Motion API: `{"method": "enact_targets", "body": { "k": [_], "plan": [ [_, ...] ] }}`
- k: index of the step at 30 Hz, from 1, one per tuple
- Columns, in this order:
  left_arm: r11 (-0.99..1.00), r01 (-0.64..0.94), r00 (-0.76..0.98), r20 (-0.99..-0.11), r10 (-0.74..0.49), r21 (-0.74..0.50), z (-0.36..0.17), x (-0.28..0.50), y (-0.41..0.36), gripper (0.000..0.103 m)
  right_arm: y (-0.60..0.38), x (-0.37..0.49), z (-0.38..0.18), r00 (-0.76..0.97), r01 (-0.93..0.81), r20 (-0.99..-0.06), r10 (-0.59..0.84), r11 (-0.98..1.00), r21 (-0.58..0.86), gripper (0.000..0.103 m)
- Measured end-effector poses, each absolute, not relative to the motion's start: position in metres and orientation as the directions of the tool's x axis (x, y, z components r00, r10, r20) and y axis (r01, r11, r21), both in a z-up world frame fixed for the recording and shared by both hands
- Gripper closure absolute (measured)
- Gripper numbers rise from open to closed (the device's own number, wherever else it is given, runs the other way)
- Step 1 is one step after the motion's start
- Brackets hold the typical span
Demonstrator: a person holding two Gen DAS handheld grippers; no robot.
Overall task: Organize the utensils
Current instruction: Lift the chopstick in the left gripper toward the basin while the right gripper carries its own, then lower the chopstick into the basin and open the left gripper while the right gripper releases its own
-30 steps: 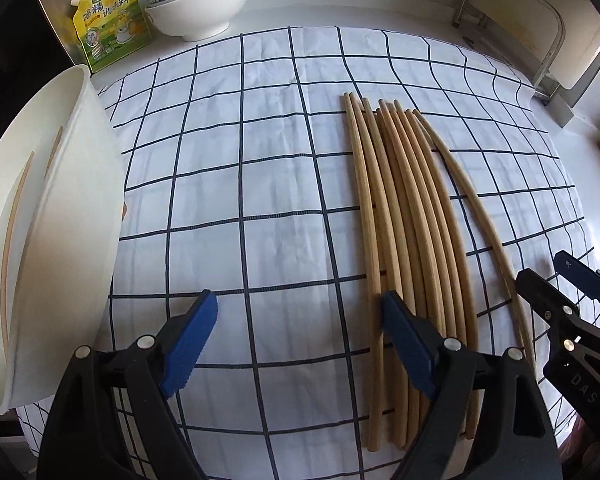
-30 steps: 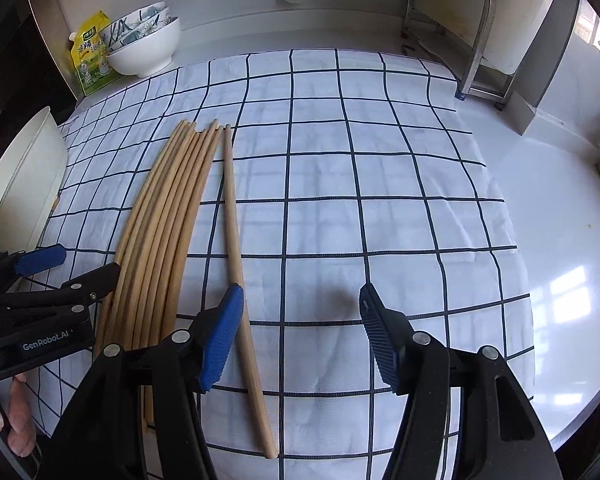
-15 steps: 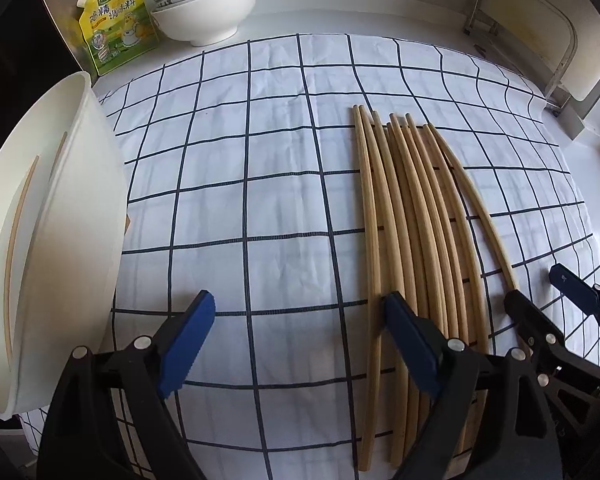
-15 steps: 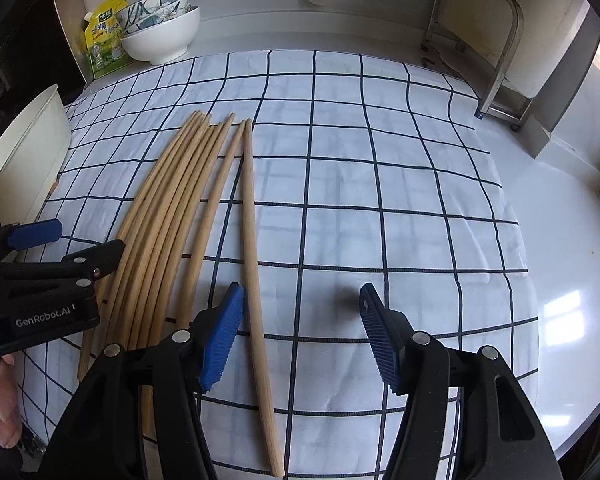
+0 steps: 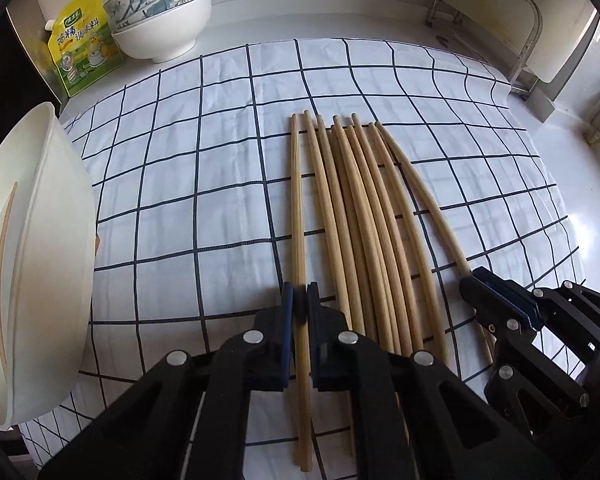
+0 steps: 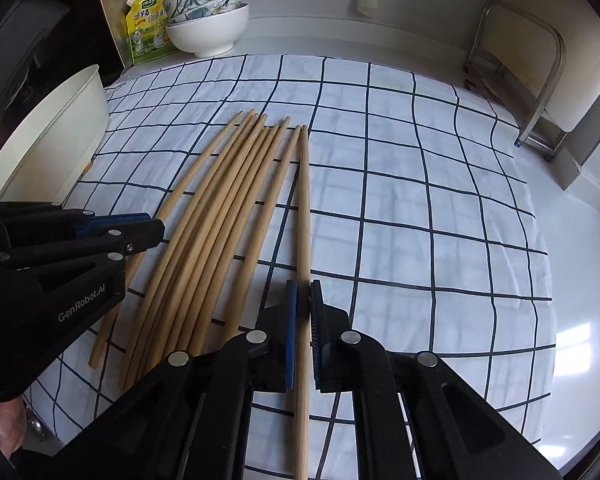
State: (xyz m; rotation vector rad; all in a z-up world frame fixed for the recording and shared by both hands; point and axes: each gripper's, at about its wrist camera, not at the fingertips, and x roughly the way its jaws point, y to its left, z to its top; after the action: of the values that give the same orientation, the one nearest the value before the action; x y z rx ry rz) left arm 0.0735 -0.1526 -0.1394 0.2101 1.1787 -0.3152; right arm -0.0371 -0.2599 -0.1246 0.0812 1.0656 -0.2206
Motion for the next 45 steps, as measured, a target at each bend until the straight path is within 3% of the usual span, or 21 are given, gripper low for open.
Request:
{"method": "enact_targets", "body": {
  "k": [14,21,28,37,45],
  "plan": [
    [0.935,0.346,0.373,-0.904,-0.207,-0.071,-0.090,0.060,-0.114,0.096,-0.264,-0.040,-0.075,0.526,0.288,-0.848,-0.070,0.952,0.100,0.097],
    [0.945,0.311,0.463,-0.852,-0.244,-0.102,-0.035,0.069,-0.066,0.096,-0.224,-0.009,-0.031,0.591,0.220,-0.806,-0.034,0.968,0.121,0.097],
    [0.974,0.208,0.528,-0.828,-0.188,-0.089,-0.009,0.086,0.023,0.096,-0.156,0.047,-0.013,0.619,0.096,-0.782,0.064,0.983,0.157,0.097],
    [0.994,0.098,0.506,-0.857,-0.100,-0.058,-0.032,0.110,0.126,0.096,-0.057,0.122,-0.038,0.558,-0.017,-0.810,0.182,0.978,0.209,0.097],
    [0.993,0.103,0.432,-0.897,-0.091,-0.051,-0.073,0.130,0.159,0.096,-0.017,0.154,-0.079,0.454,0.031,-0.870,0.191,0.973,0.230,0.097]
  ]
}}
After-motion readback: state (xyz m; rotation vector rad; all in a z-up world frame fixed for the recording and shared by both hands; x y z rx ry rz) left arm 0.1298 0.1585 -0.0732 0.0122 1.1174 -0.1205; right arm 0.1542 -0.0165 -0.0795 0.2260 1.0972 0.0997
